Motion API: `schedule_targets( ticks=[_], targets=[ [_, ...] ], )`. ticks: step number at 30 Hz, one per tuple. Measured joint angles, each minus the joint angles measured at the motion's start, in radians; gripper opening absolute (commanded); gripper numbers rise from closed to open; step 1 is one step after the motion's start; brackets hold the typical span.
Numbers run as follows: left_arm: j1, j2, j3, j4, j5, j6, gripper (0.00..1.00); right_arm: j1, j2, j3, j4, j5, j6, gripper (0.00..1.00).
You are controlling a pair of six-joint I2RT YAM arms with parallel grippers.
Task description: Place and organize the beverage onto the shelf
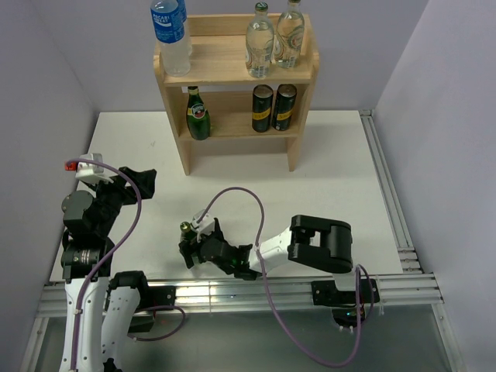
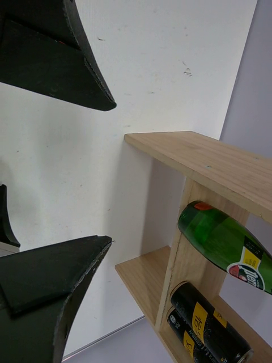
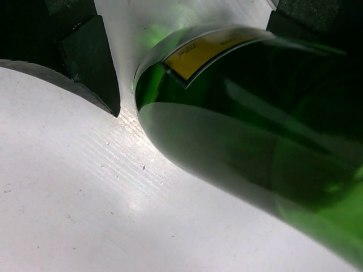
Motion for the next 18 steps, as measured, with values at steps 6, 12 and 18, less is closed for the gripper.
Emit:
schedule_targets(
  ticks=[6, 12, 18],
  targets=[
    [0.000, 0.000, 0.000, 0.000, 0.006, 0.000, 0.99, -0.010, 0.032, 0.013, 0.033, -0.002, 0.001, 0.94],
    [0.000, 0.000, 0.000, 0.000, 0.007, 0.000, 0.99, -0.013, 0.059, 0.026, 0.071, -0.003, 0.001, 0.76],
    [0.000, 0.000, 0.000, 0.000, 0.007, 0.000, 0.99, -0.020, 0.062, 0.026, 0.084, 0.006, -0.001, 0.51]
  ],
)
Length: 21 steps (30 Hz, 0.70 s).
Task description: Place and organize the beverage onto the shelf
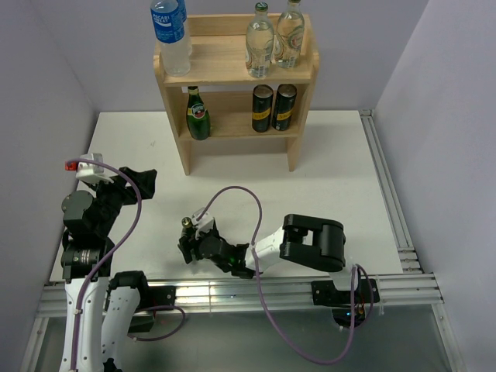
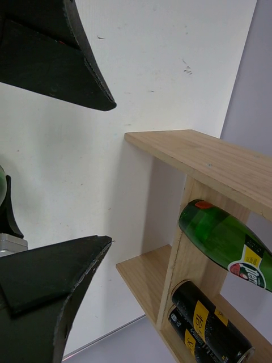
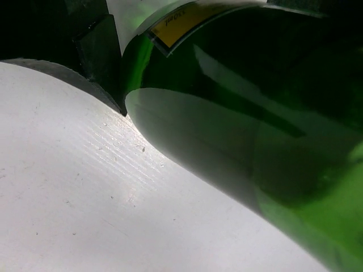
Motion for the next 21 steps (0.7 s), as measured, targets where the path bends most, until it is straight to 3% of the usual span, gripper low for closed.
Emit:
schedule_targets(
  ticks=[7, 11, 15, 21],
  targets=[
    [0.000, 0.000, 0.000, 0.000, 0.000, 0.000, 0.99, 0.000, -0.003, 0.000, -0.007, 0.008, -0.006, 0.38],
    [0.000, 0.000, 0.000, 0.000, 0.000, 0.000, 0.99, -0.001, -0.042, 0.000, -0.097, 0.034, -0.023, 0.33],
    [0.000, 0.000, 0.000, 0.000, 0.000, 0.000, 0.99, -0.004, -0.116, 0.000, -0.243, 0.071, -0.062, 0.00],
    [0.000, 0.000, 0.000, 0.000, 0.000, 0.000, 0.99, -0.035, -0.258, 0.048, -0.393, 0.117, -0.119, 0.00]
  ],
)
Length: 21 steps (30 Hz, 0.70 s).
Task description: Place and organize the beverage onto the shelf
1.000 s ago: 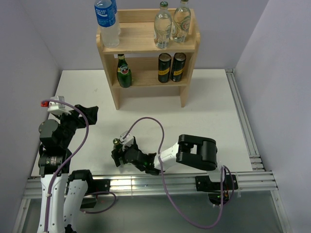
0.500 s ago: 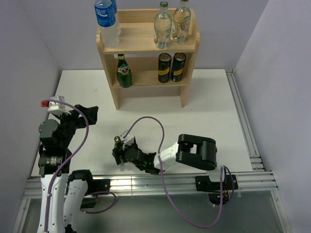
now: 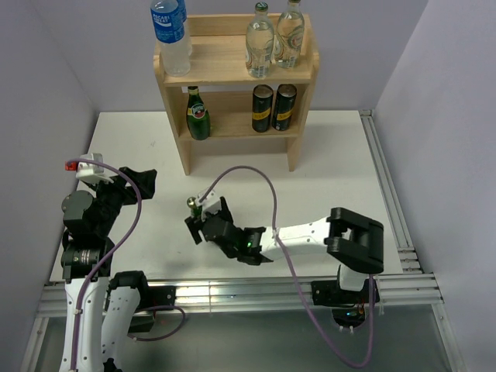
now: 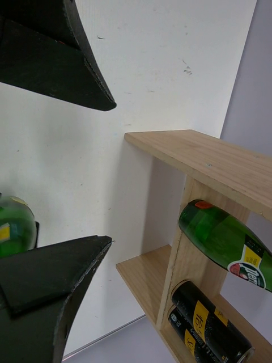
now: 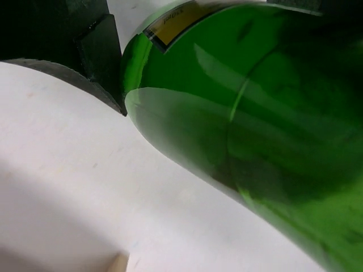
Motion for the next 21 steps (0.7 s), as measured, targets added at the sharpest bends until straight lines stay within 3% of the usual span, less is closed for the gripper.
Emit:
schedule_targets(
  ticks=[7, 21],
  targets=[
    [0.000, -0.001, 0.000, 0.000, 0.000, 0.000, 0.99, -0.109, -0.121, 0.056, -0.027, 0.023, -0.084, 0.00],
    [0.000, -0.006, 0.000, 0.001, 0.000, 0.000, 0.99, -0.415, -0.088, 0.367, -0.163, -0.061, -0.194, 0.00]
  ],
)
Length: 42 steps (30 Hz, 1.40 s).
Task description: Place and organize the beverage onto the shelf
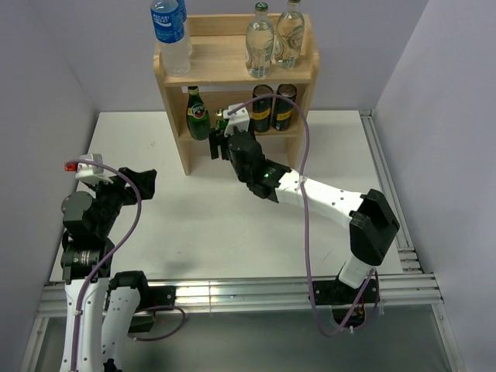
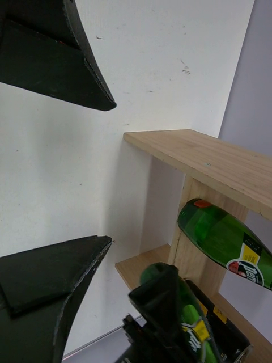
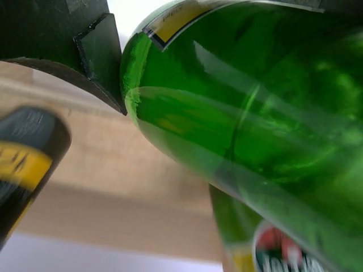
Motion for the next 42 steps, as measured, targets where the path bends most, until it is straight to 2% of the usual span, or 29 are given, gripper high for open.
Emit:
schedule_targets(
  ticks=[5, 17, 42],
  targets=[
    [0.000, 0.000, 0.000, 0.000, 0.000, 0.000, 0.99, -0.021, 0.039, 0.083, -0.010, -0.026, -0.015, 0.00],
    [0.002, 0.000, 0.000, 0.001, 0.001, 0.000, 0.99, -0.056, 0.128, 0.122, -0.050, -0.064, -0.021, 0.00],
    [0.002, 0.002, 0.000, 0.002, 0.002, 0.000, 0.99, -0.116, 0.130, 0.139, -0.013, -0.068, 0.000, 0.00]
  ],
)
